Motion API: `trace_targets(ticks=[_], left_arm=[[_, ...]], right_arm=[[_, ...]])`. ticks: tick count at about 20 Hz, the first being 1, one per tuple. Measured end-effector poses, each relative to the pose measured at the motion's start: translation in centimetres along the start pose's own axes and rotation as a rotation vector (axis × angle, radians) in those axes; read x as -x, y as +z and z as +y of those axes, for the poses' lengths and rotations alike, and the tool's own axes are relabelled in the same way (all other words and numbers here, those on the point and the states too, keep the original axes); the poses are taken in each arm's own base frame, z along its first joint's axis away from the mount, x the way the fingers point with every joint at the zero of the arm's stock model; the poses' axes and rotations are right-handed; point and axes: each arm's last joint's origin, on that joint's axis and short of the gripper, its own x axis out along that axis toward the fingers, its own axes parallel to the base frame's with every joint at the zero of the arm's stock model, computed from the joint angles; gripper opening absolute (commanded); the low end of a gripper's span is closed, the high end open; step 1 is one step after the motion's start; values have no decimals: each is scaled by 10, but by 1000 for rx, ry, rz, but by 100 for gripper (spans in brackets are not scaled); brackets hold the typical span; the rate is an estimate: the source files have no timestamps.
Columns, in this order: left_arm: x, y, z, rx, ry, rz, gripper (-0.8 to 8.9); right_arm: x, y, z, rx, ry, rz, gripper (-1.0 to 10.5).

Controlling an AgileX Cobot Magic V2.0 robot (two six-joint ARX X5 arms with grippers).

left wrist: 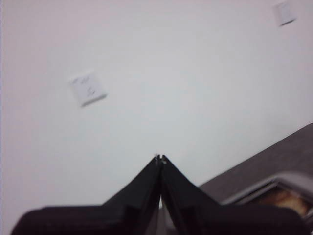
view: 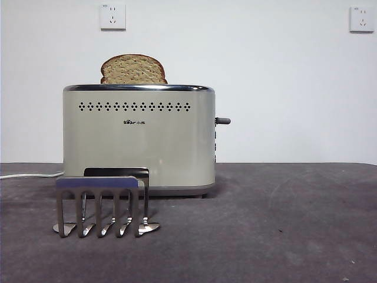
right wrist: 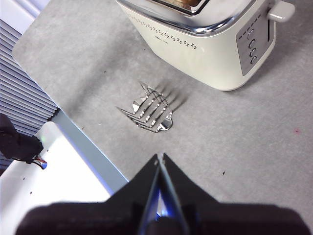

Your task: Pick up a slice of bread from the rack,put the bread on the toaster,press the button

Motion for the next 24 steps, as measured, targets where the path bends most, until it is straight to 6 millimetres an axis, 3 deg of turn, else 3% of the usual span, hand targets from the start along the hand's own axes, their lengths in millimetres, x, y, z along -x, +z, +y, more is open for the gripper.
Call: trace_targets(ticks=[5, 10, 17, 24], left_arm=[[27, -90, -30, 50, 121, 86, -4], [45, -152, -53, 80, 156, 165, -4], [55, -204, -72, 139, 149, 218, -3], [60, -230, -82, 214, 128, 334, -3]], right_arm=[[0, 0, 0, 0, 0, 0, 1], [0, 0, 0, 0, 0, 0, 1], [0, 0, 0, 0, 0, 0, 1], [0, 0, 0, 0, 0, 0, 1]])
